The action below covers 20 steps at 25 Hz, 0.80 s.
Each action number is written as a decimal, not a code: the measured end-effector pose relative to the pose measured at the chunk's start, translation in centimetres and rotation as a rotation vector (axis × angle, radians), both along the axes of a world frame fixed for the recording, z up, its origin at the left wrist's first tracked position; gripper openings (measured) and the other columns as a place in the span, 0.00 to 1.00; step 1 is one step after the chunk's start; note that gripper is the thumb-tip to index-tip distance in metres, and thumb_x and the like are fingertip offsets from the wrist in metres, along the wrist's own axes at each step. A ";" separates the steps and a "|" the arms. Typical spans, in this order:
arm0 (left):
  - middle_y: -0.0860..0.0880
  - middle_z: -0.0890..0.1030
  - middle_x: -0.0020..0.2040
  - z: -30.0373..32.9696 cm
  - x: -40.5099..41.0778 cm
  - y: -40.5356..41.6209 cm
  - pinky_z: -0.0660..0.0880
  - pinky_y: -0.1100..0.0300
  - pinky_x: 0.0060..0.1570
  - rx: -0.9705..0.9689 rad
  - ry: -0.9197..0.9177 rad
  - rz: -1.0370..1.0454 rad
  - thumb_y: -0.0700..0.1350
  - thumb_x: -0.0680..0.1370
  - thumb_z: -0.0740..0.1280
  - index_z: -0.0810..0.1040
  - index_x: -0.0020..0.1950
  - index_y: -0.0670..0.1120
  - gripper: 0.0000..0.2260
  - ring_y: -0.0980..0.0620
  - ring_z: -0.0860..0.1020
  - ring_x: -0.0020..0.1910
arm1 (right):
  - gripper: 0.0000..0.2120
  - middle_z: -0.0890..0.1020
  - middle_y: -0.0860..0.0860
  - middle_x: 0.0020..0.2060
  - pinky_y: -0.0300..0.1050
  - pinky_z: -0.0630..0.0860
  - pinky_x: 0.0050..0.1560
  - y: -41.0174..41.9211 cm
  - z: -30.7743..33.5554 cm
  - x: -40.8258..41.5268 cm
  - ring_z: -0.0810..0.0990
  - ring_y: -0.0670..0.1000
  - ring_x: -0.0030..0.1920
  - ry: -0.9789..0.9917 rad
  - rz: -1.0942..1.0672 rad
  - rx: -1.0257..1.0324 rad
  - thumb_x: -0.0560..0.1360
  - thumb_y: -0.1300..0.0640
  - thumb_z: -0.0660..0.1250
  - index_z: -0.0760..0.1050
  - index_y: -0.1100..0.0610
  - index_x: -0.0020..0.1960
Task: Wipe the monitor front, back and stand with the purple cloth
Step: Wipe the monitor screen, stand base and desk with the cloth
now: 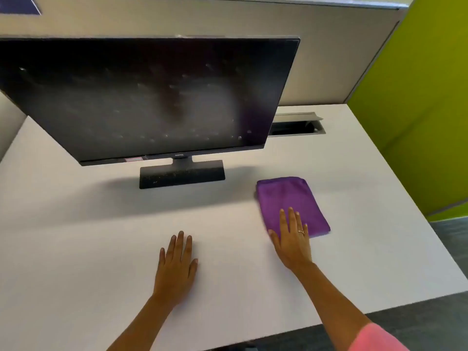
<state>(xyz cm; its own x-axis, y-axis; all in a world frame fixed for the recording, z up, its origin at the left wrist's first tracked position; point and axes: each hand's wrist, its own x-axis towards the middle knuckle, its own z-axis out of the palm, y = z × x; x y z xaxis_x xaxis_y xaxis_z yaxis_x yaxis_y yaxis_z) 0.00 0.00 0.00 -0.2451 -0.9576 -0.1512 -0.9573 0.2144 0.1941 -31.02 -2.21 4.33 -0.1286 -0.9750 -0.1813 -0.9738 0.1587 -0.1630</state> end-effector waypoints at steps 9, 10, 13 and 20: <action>0.38 0.63 0.74 -1.8 -7.2 -6.4 0.63 0.38 0.64 0.050 -0.011 0.069 0.56 0.80 0.46 0.64 0.74 0.42 0.27 0.34 0.63 0.71 | 0.49 0.37 0.51 0.76 0.78 0.45 0.63 -6.4 -2.7 -4.4 0.39 0.65 0.74 0.082 0.019 0.199 0.60 0.19 0.36 0.33 0.42 0.74; 0.39 0.61 0.75 -1.9 -7.4 -6.3 0.61 0.38 0.65 0.038 -0.012 0.069 0.56 0.80 0.47 0.62 0.75 0.43 0.27 0.35 0.60 0.73 | 0.49 0.38 0.52 0.76 0.78 0.44 0.62 -6.6 -2.9 -4.3 0.40 0.66 0.74 0.081 0.026 0.212 0.61 0.19 0.38 0.34 0.43 0.74; 0.42 0.54 0.78 -2.1 -7.2 -5.9 0.57 0.39 0.69 0.026 -0.014 0.095 0.57 0.80 0.47 0.56 0.77 0.45 0.28 0.39 0.54 0.76 | 0.43 0.51 0.54 0.77 0.81 0.49 0.59 -6.5 -3.0 -3.5 0.50 0.68 0.74 0.094 0.016 0.242 0.68 0.23 0.40 0.46 0.45 0.76; 0.41 0.58 0.77 -2.0 -7.0 -6.4 0.60 0.40 0.67 0.068 -0.050 0.092 0.58 0.80 0.47 0.57 0.76 0.46 0.27 0.39 0.56 0.74 | 0.26 0.71 0.53 0.69 0.81 0.58 0.56 -7.0 -3.1 -3.4 0.69 0.62 0.68 -0.010 -0.036 0.127 0.78 0.44 0.45 0.62 0.50 0.72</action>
